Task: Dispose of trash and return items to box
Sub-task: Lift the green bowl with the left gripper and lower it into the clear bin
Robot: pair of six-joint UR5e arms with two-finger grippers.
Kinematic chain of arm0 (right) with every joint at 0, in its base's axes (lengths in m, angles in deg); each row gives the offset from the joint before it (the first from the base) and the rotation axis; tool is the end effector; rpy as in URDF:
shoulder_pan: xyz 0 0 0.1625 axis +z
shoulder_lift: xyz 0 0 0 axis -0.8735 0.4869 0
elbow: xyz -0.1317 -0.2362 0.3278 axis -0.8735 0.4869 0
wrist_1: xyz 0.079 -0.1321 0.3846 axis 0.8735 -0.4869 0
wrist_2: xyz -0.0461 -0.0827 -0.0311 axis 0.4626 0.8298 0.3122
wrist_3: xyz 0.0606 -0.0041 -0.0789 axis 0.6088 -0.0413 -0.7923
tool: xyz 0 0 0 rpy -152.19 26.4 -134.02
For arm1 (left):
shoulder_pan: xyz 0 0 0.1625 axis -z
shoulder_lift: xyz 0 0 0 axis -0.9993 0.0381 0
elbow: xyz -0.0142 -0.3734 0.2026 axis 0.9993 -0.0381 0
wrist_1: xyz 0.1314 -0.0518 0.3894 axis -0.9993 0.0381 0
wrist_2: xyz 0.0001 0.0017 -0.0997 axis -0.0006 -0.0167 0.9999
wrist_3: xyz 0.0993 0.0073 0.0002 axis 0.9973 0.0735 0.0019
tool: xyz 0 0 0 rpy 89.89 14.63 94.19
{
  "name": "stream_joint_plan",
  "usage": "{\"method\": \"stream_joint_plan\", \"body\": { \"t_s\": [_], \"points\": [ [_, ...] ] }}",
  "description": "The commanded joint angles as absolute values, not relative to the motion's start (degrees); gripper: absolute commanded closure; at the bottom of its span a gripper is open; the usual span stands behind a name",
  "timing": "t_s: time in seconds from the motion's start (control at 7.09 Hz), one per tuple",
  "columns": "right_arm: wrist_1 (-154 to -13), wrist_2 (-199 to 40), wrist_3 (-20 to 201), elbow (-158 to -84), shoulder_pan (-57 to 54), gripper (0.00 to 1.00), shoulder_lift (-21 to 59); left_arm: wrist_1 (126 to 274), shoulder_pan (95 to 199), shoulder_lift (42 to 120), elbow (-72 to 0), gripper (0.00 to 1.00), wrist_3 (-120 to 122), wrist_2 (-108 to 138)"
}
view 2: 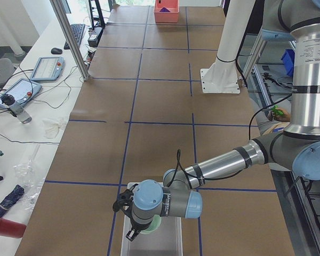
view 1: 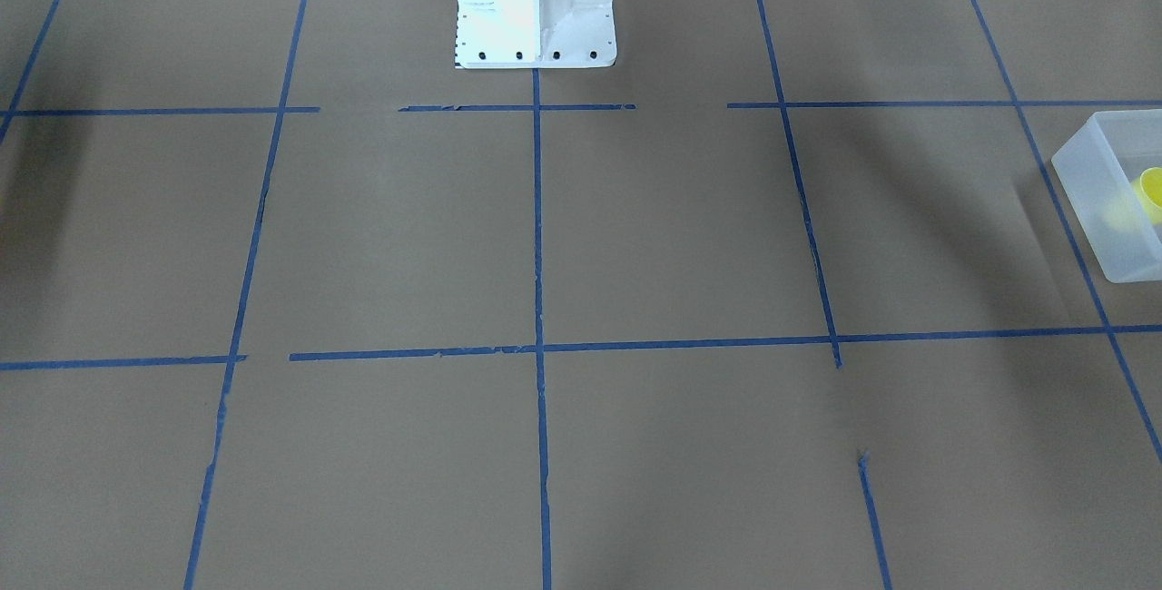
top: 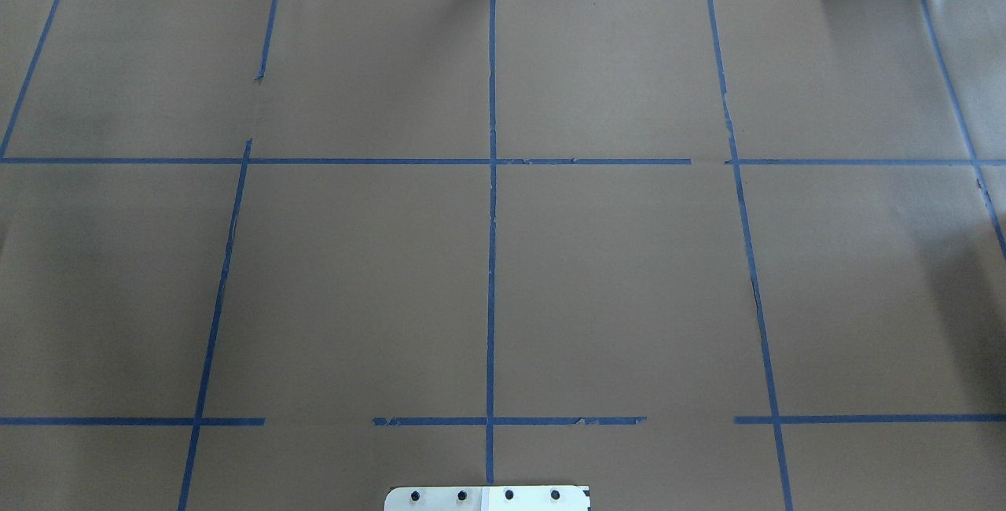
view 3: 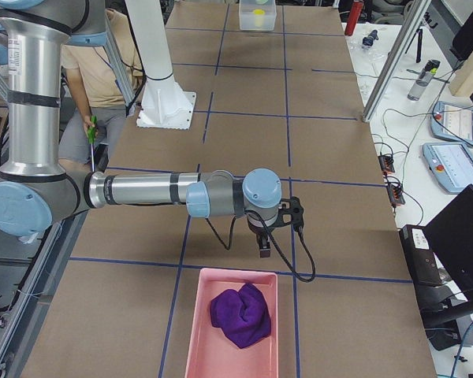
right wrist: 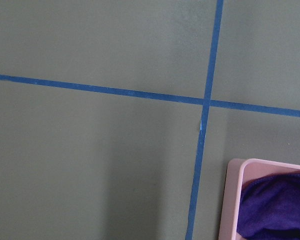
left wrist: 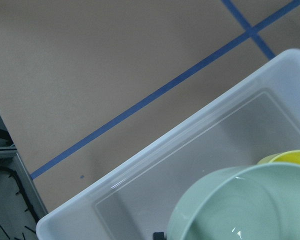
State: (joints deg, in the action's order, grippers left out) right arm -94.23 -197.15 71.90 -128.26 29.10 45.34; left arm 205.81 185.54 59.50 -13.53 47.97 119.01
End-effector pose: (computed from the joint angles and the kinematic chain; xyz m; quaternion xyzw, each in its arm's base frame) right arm 0.0560 -0.4546 0.6071 0.0619 -0.4259 -0.0424 0.9017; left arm -0.1359 -0.4393 0.8124 0.1655 0.2626 0.2234 0.9240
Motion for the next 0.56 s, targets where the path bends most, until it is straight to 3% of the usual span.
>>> {"method": "stream_joint_plan", "body": {
  "t_s": [0.0, 0.42],
  "points": [
    [-94.23, -197.22, 71.97, -128.22, 28.79, 0.0, 45.41, 211.27, 185.64, 60.83, -6.51, 1.0, 45.23, 118.67],
    [-94.32, -198.0, 72.05, -128.4, 28.52, 0.0, 45.41, 212.52, 185.64, 60.83, -0.52, 1.0, 44.41, 122.51]
  ]
}}
